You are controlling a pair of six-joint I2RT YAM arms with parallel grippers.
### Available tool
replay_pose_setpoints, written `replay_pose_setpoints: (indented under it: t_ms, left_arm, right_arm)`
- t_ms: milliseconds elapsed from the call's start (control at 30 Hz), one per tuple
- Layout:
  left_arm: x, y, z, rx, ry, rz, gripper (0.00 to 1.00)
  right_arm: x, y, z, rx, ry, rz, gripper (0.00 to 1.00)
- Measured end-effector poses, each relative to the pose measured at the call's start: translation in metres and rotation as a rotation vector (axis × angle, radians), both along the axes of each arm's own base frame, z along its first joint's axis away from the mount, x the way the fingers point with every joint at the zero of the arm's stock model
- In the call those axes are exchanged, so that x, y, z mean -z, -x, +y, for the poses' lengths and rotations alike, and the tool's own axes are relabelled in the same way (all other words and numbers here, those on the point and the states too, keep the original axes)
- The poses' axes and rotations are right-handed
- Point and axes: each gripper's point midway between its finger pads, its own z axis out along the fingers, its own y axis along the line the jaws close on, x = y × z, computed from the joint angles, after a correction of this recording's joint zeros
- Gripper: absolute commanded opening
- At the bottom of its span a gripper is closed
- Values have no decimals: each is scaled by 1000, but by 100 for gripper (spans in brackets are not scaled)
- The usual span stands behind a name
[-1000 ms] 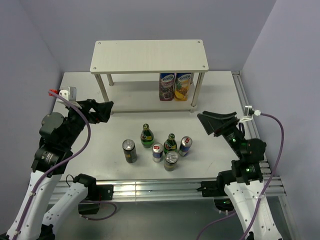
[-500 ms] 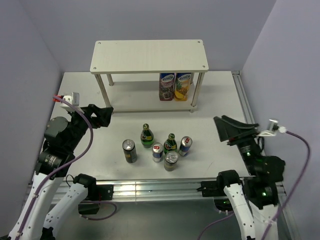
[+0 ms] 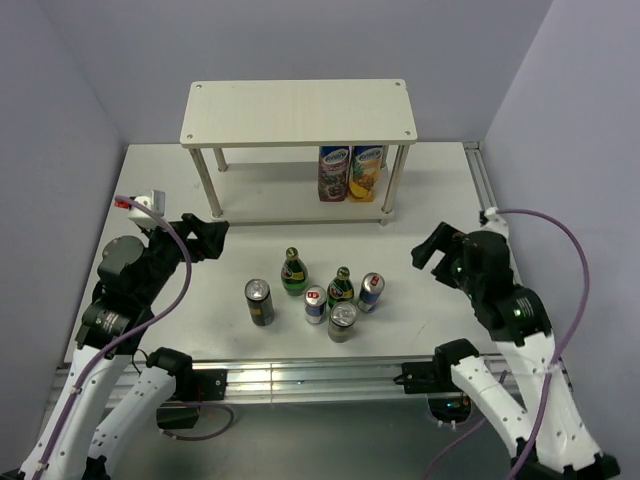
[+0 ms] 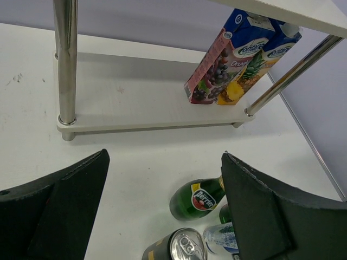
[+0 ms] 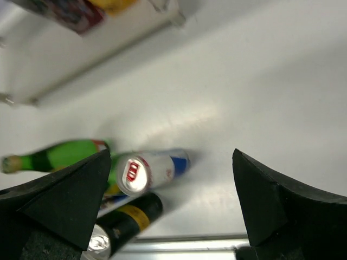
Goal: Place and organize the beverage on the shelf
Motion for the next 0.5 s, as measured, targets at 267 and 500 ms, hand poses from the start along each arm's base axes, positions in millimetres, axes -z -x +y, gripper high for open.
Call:
replay_pose_setpoints:
  t_ms: [267,500]
  left_arm:
    - [1,-1,2,-13,4,4,90]
    - [1,-2,6,-39,2,-1,91]
  right_arm:
    - [-4,7,59,-243,241,110,100]
    - [18,42,73,-258,110,46,100]
